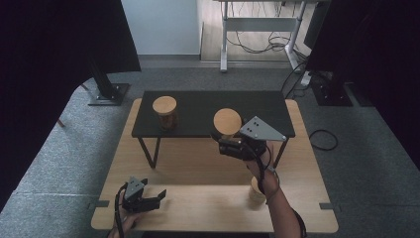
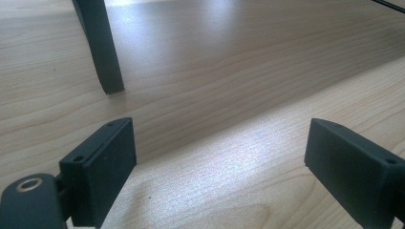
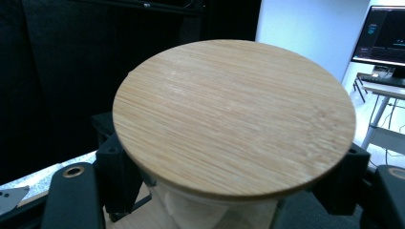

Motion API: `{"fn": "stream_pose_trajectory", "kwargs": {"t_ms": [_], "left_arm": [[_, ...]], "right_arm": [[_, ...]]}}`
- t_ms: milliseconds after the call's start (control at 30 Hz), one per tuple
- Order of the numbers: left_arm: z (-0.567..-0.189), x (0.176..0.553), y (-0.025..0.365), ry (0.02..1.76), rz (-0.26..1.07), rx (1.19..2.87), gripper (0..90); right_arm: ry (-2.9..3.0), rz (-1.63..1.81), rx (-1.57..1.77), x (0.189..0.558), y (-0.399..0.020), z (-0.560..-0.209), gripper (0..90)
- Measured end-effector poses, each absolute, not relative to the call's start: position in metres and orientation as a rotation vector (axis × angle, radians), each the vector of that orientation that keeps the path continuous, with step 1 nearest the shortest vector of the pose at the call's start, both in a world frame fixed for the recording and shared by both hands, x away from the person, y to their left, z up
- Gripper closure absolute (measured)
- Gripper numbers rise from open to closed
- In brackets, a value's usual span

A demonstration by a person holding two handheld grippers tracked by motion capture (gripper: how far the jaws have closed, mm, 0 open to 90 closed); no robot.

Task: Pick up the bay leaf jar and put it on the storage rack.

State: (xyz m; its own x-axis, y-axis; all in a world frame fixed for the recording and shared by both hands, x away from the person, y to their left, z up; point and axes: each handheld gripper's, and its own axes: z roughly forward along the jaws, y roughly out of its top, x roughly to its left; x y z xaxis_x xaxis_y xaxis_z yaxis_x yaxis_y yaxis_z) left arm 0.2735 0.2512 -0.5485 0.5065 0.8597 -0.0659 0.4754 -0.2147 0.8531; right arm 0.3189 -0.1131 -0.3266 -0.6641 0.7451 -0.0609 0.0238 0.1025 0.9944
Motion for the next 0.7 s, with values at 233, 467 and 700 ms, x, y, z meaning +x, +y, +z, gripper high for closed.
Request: {"fn": "stream_pose_trajectory", "kwargs": {"t_ms": [233, 467, 700], "left_arm": [[-0.548, 0.273, 0.251, 1.104, 0.543, 1.859, 9.7], [-0.548, 0.273, 0.251, 1.103, 0.544, 1.860, 9.7], [-0.548, 0.273, 0.251, 1.103, 0.543, 1.860, 9.7]], "right_arm": [[1.820, 1.596, 0.767, 0.328, -0.111, -0.327, 24.7], [1.833, 1.564, 0.783, 0.339, -0.109, -0.331, 24.7], [1.838, 1.560, 0.805, 0.352, -0.108, -0.333, 24.8]]}}
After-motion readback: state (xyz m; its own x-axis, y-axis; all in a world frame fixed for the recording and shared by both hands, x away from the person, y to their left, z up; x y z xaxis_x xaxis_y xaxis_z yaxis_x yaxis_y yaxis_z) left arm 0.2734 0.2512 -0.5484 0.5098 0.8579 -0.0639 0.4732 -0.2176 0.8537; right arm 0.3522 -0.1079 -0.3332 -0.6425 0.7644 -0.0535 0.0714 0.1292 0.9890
